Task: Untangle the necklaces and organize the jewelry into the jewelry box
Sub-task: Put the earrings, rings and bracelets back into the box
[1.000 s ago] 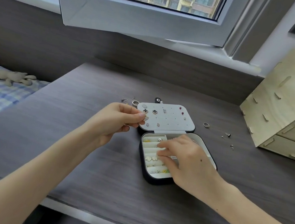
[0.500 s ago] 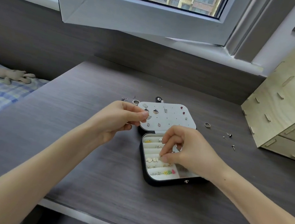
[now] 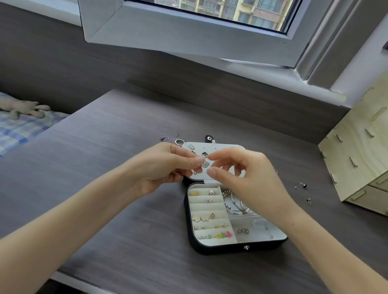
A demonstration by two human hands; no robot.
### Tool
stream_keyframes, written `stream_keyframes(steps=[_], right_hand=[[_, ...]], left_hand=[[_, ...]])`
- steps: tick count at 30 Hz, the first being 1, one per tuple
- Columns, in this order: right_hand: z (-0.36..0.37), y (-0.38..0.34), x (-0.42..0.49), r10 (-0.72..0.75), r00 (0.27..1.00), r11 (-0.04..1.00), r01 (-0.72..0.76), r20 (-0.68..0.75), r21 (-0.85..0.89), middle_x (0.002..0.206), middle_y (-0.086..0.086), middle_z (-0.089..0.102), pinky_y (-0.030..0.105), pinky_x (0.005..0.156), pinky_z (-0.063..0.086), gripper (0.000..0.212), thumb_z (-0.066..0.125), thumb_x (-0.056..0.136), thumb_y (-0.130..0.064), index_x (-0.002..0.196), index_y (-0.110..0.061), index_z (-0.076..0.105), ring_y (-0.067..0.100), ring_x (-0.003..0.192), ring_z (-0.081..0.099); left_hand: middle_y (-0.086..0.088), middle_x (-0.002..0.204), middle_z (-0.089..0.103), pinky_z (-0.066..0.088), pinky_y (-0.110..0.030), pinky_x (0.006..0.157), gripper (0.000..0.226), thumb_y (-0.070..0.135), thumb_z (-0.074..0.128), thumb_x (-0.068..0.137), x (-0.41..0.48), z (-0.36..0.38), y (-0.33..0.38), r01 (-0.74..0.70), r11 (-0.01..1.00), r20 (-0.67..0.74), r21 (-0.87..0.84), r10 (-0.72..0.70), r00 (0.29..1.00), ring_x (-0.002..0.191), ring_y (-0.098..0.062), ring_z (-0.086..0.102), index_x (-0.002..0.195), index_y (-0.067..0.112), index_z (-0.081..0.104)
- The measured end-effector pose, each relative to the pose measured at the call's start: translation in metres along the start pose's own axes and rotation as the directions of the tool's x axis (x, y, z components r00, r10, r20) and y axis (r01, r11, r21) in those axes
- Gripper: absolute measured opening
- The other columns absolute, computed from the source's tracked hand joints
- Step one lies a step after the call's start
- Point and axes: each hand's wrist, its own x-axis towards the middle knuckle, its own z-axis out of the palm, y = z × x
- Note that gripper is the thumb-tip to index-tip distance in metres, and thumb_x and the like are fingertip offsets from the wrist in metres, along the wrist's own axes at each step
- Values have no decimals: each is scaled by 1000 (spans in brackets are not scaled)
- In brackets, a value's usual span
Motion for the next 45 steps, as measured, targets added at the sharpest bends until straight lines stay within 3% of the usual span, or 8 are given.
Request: stream_keyframes(steps=[8, 13, 18, 23, 27, 30, 39, 45], right_hand=[[15, 16, 0, -305, 946, 918, 262, -110, -298, 69, -8, 65, 18, 67, 41, 17, 64, 78, -29, 74, -13, 70, 9, 68, 53], [2, 8, 6, -67, 994, 998, 65, 85, 25, 63, -10, 62, 10, 63, 38, 6, 74, 77, -10, 73, -12, 71, 0, 62, 52], [-20, 8, 19, 60, 990, 938, -100, 127, 332, 69, 3, 69, 29, 70, 51, 4, 73, 76, -8, 74, -9, 70, 14, 68, 62], [-24, 21, 34, 144, 989, 947, -147, 32, 287, 71, 3, 70, 28, 72, 52, 4, 73, 77, -12, 75, -14, 70, 15, 70, 63], [-22, 29, 40, 159, 987, 961, -152, -9, 232, 74, 6, 71, 38, 76, 53, 2, 73, 79, -12, 78, -12, 71, 27, 75, 64], [-20, 34, 42, 130, 991, 980, -124, -30, 157, 66, -5, 66, 15, 58, 45, 3, 73, 79, -12, 77, -11, 72, 0, 57, 53], [-4, 58, 65, 112, 993, 982, -115, -29, -147, 73, -12, 59, 20, 63, 31, 11, 72, 80, -30, 70, -34, 67, 1, 63, 43], [-2, 55, 72, 42, 999, 965, -43, -10, -257, 75, -11, 51, 25, 75, 29, 16, 71, 79, -36, 67, -43, 63, 2, 78, 41]], left_hand=[[-2, 69, 61, 38, -15, 55, 10, 12, 66, 81, 6, 3, -4, 52, 998, 81, -28, -50, 995, 71, -10, 48, 80, 2, 68], [1, 62, 58, 37, -16, 57, 14, 5, 62, 87, 9, 3, 6, 65, 997, 92, 53, -69, 993, 58, -6, 46, 73, 4, 65], [3, 63, 60, 35, -20, 58, 16, 11, 62, 89, 26, -19, 14, -111, 968, -255, 223, 168, 952, 65, -12, 45, 74, 10, 65], [-3, 90, 68, 47, -31, 77, 10, 18, 57, 91, 59, -25, -1, -43, 690, -258, 722, 327, 909, 88, -20, 61, 83, 15, 62], [-1, 97, 66, 42, -34, 80, 12, 24, 52, 94, 65, -21, -7, -6, 566, -219, 824, 328, 919, 95, -24, 57, 87, 17, 59], [0, 99, 65, 40, -36, 87, 14, 24, 51, 95, 63, -18, -4, -3, 538, -220, 843, 350, 911, 98, -24, 56, 93, 15, 62], [4, 85, 59, 33, -28, 66, 12, 24, 52, 95, 56, -16, 0, -34, 576, -234, 817, 384, 893, 81, -16, 52, 84, 19, 56], [-2, 85, 70, 47, -32, 70, 16, 21, 59, 91, 45, -22, 14, -149, 831, -309, 536, 358, 881, 81, -19, 63, 78, 14, 63]])
